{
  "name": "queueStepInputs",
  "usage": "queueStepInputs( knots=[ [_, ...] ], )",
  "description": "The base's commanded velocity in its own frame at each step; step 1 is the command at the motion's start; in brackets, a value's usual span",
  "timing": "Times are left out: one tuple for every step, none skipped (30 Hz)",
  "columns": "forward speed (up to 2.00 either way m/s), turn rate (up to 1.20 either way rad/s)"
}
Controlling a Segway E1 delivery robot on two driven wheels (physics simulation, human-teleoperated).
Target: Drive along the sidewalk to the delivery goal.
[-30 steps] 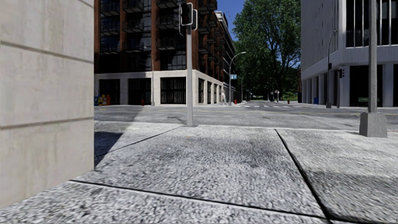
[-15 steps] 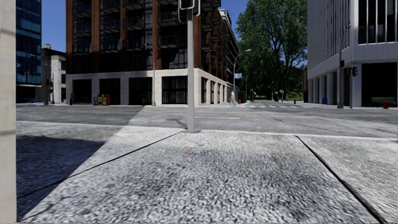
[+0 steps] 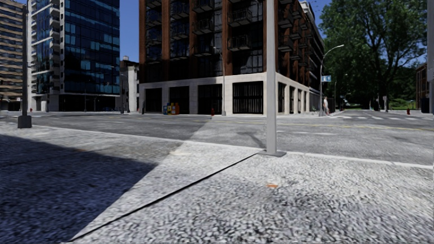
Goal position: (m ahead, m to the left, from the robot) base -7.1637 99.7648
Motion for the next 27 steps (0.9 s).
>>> queueStepInputs(
  knots=[
    [2.00,0.69],
    [2.00,0.69],
    [2.00,0.69],
    [2.00,0.69],
    [2.00,0.69],
    [2.00,0.69],
    [2.00,0.69],
    [2.00,0.69],
    [2.00,0.69],
    [2.00,0.69],
    [2.00,0.69],
    [2.00,0.69],
    [2.00,0.69],
    [2.00,0.69],
    [2.00,0.69],
    [2.00,0.69],
    [2.00,0.69],
    [2.00,0.69],
    [2.00,0.69],
    [2.00,0.69],
    [2.00,0.69],
    [2.00,0.69],
    [2.00,0.69],
    [2.00,0.69],
    [2.00,0.69],
    [2.00,0.69],
    [2.00,0.69]
  ],
)
